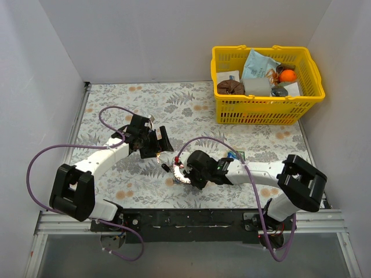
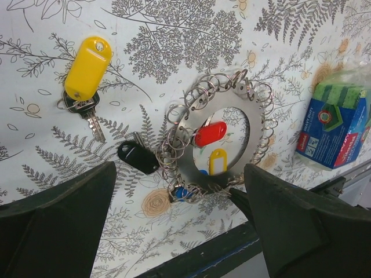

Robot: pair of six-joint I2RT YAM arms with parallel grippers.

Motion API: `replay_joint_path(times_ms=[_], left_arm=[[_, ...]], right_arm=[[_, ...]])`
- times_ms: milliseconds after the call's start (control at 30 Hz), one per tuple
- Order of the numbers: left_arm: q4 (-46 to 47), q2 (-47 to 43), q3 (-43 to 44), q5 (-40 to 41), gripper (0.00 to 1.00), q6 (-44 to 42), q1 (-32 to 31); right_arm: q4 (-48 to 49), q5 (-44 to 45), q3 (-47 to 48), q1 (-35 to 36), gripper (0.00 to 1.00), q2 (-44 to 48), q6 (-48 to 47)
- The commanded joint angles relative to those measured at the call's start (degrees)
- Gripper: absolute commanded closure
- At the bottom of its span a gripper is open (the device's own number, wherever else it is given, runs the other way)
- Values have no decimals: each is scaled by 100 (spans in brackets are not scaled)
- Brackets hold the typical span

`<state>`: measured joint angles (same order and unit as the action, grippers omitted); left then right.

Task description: Put the keys on the keyring

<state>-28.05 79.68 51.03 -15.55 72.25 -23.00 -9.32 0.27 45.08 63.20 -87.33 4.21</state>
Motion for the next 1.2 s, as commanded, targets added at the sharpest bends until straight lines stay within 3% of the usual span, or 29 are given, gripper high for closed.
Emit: replay_joint_path(times_ms=[0,700,1167], left_arm=[[37,-181,-75,-18,8,-132,6],[353,-471,-339,-607,10,-501,6],[1319,-1586,-699,-2039,15,-774,-2]], right_arm=[[299,78,-131,35,99,382,-139],[1371,-1398,-816,-738,99,1068,-140],[1925,-2628,-413,-1433,99,1499,-122]])
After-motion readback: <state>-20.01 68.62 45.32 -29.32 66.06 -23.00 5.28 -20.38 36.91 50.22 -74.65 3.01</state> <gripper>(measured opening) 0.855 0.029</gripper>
